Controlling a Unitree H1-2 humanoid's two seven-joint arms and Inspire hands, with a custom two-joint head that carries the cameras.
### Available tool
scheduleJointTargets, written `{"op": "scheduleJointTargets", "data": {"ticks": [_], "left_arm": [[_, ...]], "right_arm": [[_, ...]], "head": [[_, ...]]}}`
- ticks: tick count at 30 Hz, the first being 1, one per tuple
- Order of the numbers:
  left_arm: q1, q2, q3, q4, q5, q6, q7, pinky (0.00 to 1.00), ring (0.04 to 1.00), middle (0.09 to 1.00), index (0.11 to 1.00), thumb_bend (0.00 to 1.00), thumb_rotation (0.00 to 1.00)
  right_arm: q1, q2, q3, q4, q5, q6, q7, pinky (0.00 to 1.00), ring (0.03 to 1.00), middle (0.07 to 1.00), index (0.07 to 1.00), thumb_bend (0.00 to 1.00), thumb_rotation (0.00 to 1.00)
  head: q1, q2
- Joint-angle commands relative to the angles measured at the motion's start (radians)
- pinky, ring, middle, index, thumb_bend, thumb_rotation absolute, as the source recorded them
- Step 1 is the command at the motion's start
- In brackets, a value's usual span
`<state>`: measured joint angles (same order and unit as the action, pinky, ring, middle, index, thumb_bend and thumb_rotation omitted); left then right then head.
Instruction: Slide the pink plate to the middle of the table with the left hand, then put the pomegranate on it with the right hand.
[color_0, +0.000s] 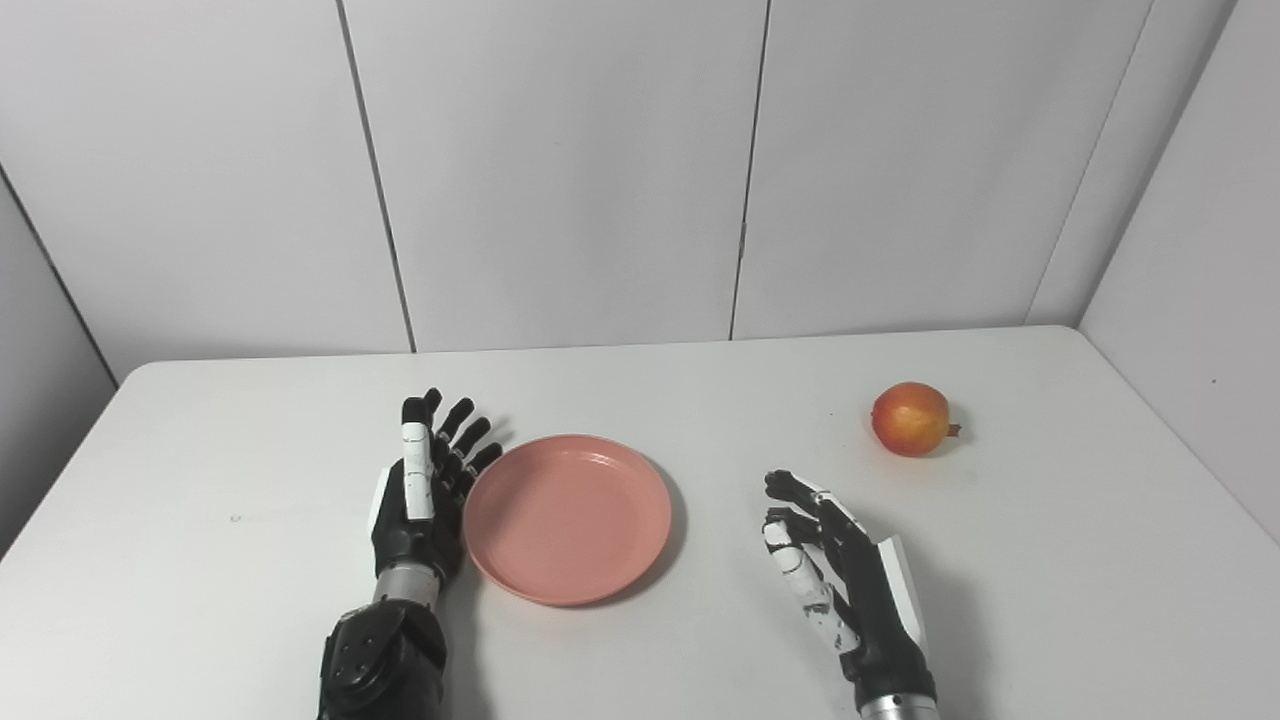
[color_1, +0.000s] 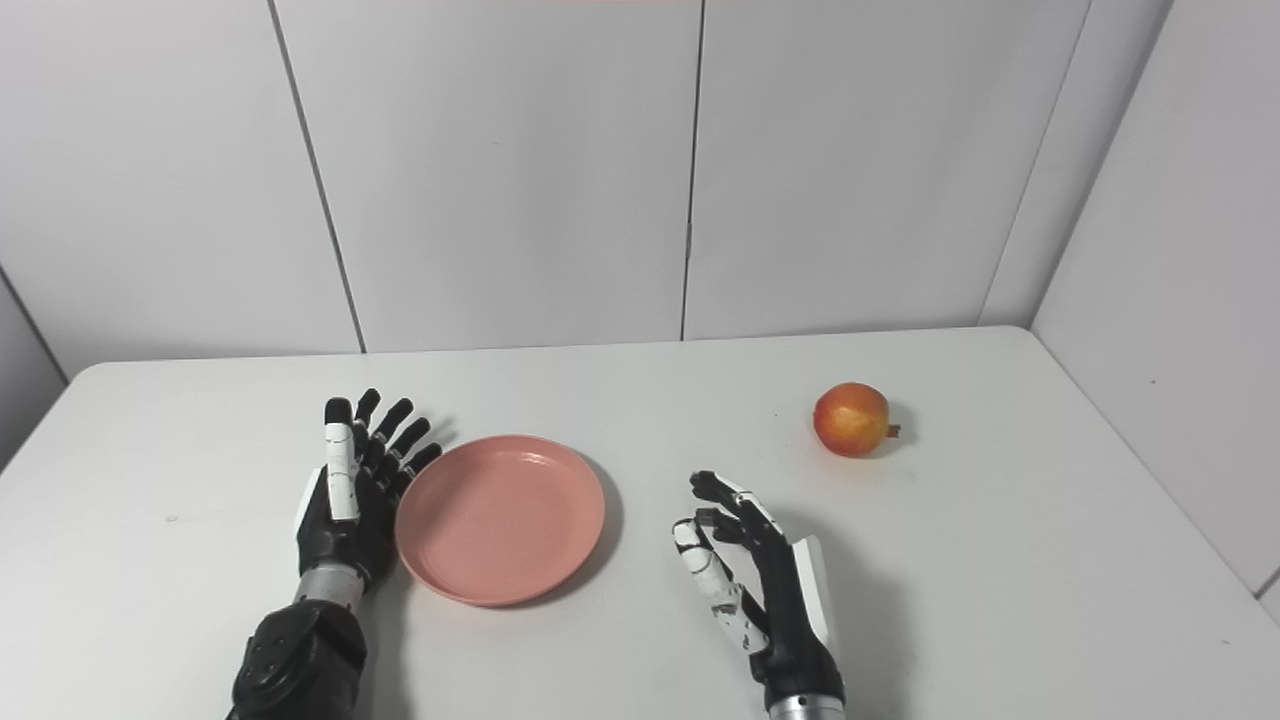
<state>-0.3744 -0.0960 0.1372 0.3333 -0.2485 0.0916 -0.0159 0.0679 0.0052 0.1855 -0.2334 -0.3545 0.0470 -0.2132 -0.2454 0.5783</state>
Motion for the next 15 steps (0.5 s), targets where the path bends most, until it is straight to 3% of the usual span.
{"op": "scheduleJointTargets", "data": {"ticks": [1,6,15], "left_arm": [[-0.005,0.005,0.005,0.022,-0.006,0.002,-0.002,0.82,0.893,0.932,1.000,0.90,0.91],[-0.005,0.011,0.004,0.028,-0.013,-0.013,-0.006,0.85,0.904,0.936,1.000,0.90,0.90],[-0.004,0.028,-0.022,0.048,0.032,-0.061,0.000,0.79,0.882,0.921,1.000,0.93,0.89]], "right_arm": [[-0.041,0.018,-0.015,-0.051,-0.036,-0.013,-0.013,0.69,0.733,0.790,0.784,0.75,0.86],[-0.105,-0.009,-0.041,-0.072,-0.071,0.015,0.023,0.70,0.767,0.798,0.801,0.72,0.80],[-0.248,-0.094,-0.072,-0.109,-0.248,0.107,0.095,0.64,0.744,0.803,0.808,0.82,0.78]], "head": [[0.006,-0.005],[0.006,-0.005],[0.010,-0.006]]}}
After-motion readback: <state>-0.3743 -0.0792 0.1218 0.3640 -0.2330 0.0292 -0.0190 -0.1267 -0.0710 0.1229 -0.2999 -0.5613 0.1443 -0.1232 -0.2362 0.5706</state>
